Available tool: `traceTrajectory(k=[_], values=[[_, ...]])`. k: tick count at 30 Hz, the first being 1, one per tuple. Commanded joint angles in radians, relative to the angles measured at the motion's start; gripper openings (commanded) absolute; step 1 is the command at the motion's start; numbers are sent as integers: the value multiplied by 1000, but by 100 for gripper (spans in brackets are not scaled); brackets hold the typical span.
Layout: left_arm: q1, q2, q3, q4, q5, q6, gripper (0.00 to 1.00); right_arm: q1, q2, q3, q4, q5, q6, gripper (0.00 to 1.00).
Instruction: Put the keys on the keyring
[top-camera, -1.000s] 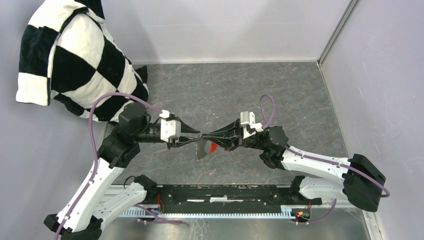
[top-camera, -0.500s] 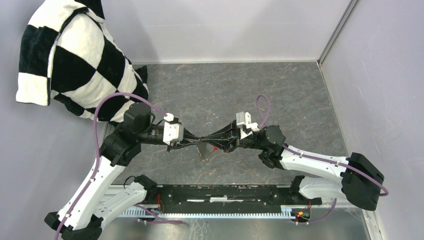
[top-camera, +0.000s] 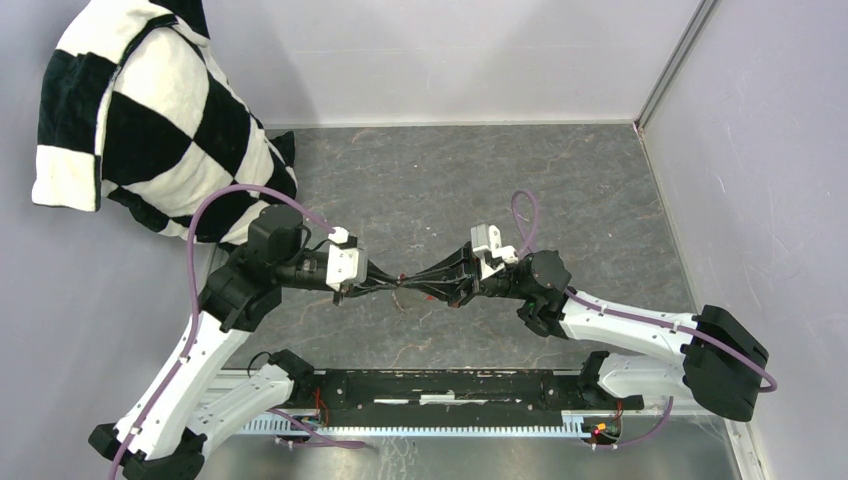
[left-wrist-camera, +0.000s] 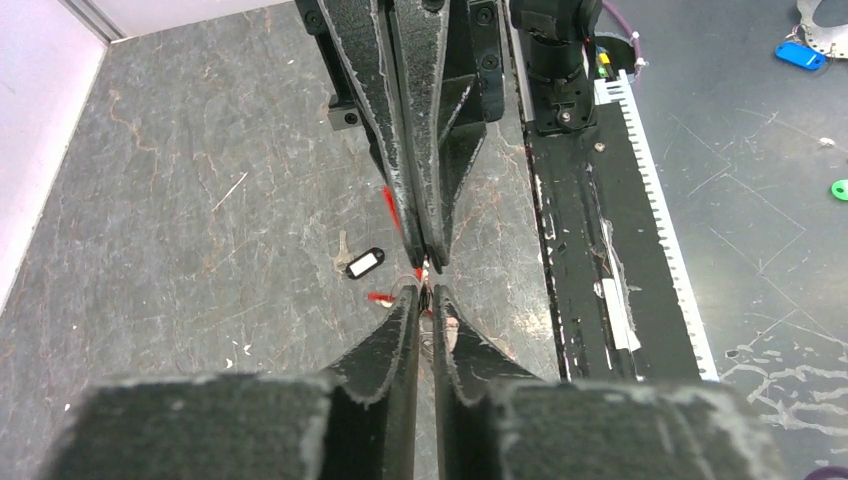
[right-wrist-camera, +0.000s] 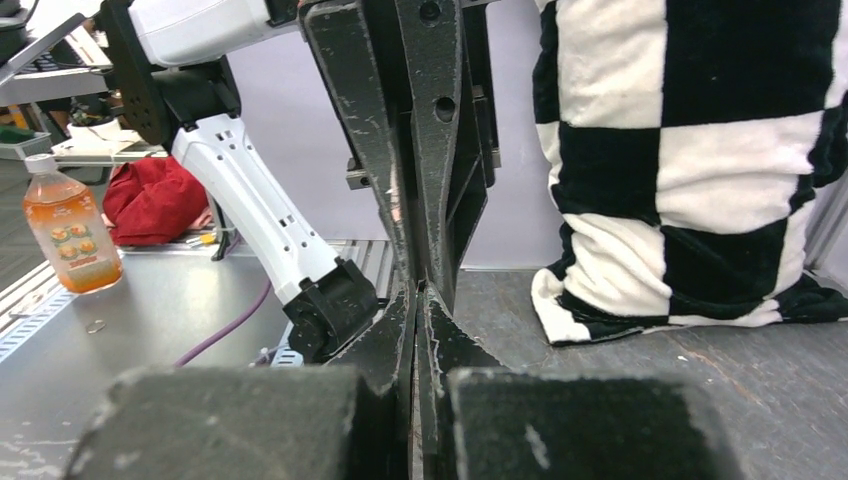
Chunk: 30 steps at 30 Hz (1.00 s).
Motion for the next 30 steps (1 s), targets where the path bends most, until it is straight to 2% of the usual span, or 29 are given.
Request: traceTrajectory(k=[1, 3, 7, 10, 17, 24, 30], values=[[-1, -5, 41, -43, 36, 65, 10, 5, -16, 52, 57, -40, 21, 0], [-1, -6, 45, -51, 40, 71, 3, 5, -13, 53, 46, -54, 24, 0], [-1, -3, 49, -52, 35, 69, 2, 4, -21, 71, -26, -71, 7, 1], [-1, 0, 50, -51, 22, 62, 2, -2, -35, 143, -243, -77, -77, 18], [-1, 18, 66, -52, 0, 14, 2, -6, -45, 382, -853, -20, -392, 36], [-1, 26, 64, -36, -10, -34, 2, -6, 27, 625, -1283, -29, -578, 38], [-1, 26, 58, -35, -19, -35, 2, -4, 70, 710, -1378, -36, -601, 33]])
